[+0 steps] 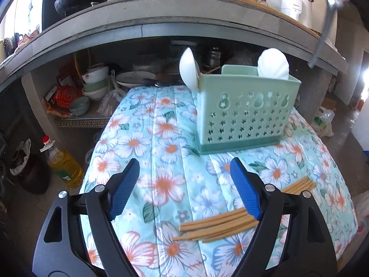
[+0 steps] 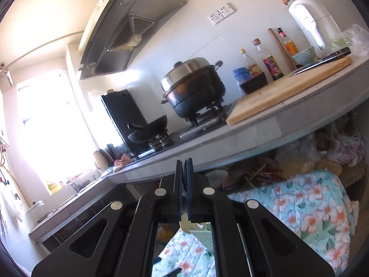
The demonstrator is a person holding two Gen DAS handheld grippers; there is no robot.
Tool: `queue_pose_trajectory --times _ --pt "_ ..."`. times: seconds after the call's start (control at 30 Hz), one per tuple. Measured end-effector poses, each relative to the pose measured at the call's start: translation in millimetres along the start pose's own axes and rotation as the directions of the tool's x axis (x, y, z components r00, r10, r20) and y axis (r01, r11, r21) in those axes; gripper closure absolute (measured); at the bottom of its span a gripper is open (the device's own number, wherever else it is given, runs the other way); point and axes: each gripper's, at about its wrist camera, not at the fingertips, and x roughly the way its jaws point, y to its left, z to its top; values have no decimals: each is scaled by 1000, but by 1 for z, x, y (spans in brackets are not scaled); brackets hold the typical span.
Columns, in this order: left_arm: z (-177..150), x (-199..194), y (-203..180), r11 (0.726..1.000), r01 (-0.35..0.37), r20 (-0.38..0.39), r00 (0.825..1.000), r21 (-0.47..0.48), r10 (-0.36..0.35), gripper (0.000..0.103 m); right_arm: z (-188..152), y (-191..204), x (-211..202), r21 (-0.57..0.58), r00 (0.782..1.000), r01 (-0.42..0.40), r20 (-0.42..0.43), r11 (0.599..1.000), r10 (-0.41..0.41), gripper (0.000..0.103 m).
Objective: Organize utensils
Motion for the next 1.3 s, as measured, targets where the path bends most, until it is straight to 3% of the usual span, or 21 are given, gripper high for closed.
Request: queue_pose_trajectory --times 0.2,0.47,0.57,0.83,0.97,1.07,1.3 --pt "-7 0 -7 999 31 1 1000 35 -31 22 -7 -14 52 33 997 22 -77 999 -19 100" --pt "-13 4 -7 998 50 -14 999 25 -49 21 -53 -60 80 73 968 167 -202 983 -149 99" --pt "-15 6 -6 999 47 -23 999 26 -47 21 -67 -64 71 38 953 219 -225 975 -205 96" --pt "-16 9 -11 999 34 -33 999 34 -33 21 -74 -56 12 18 947 285 -161 958 -278 95" --pt "-18 8 -14 998 18 -37 999 52 -16 21 -93 -60 -23 67 939 311 -178 948 -295 84" --pt "-20 13 -16 998 -3 -56 998 66 7 21 -121 -66 -40 103 917 335 -263 937 -299 77" --pt "-29 35 -40 985 -30 -115 992 173 51 21 -210 -86 -59 201 819 445 -486 873 -306 74"
